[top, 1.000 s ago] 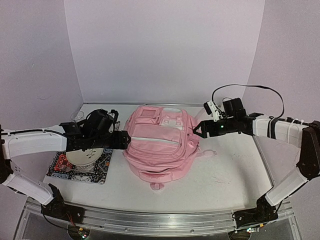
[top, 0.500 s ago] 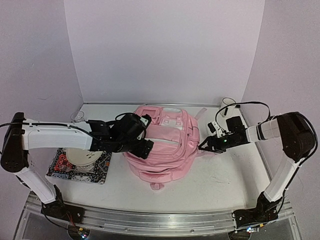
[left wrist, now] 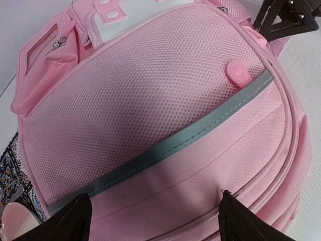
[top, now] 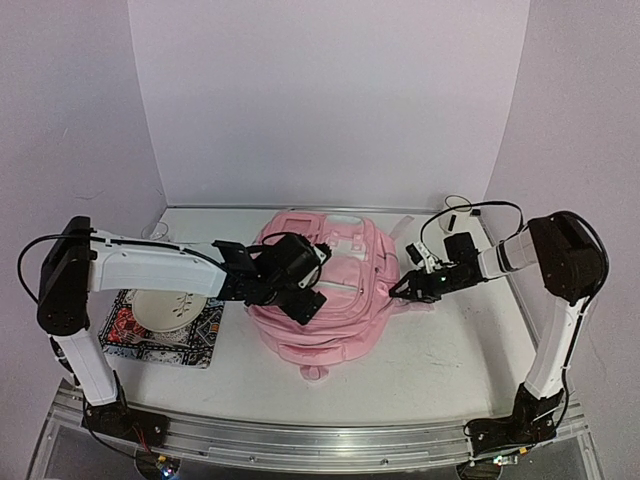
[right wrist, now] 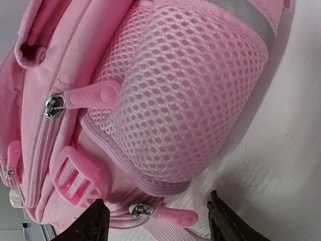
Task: Pack the student bag
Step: Grab the largest pocket of the student bag.
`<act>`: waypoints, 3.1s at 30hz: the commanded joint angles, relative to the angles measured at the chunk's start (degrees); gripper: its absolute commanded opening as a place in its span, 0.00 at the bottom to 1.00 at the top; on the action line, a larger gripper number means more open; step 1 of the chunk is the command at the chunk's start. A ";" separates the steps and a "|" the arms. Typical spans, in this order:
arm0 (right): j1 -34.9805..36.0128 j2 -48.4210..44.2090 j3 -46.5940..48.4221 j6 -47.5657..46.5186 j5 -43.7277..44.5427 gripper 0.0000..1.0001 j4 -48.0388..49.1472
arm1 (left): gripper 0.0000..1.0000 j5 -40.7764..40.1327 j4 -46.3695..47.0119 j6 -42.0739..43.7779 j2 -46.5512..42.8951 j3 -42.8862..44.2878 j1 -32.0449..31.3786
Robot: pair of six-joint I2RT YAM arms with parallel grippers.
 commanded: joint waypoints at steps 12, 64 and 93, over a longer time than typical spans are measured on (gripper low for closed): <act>-0.18 -1.22 -0.83 -3.72 -8.05 0.35 -3.69 | 0.87 -2.81 0.12 0.13 5.96 7.07 0.12; 9.87 -9.84 1.39 5.87 24.86 0.26 -15.10 | 0.84 1.12 -0.94 -3.39 8.28 10.11 2.10; 15.48 -10.17 2.85 0.58 43.28 0.31 -17.49 | 0.84 2.09 -1.25 -4.03 9.93 11.66 2.10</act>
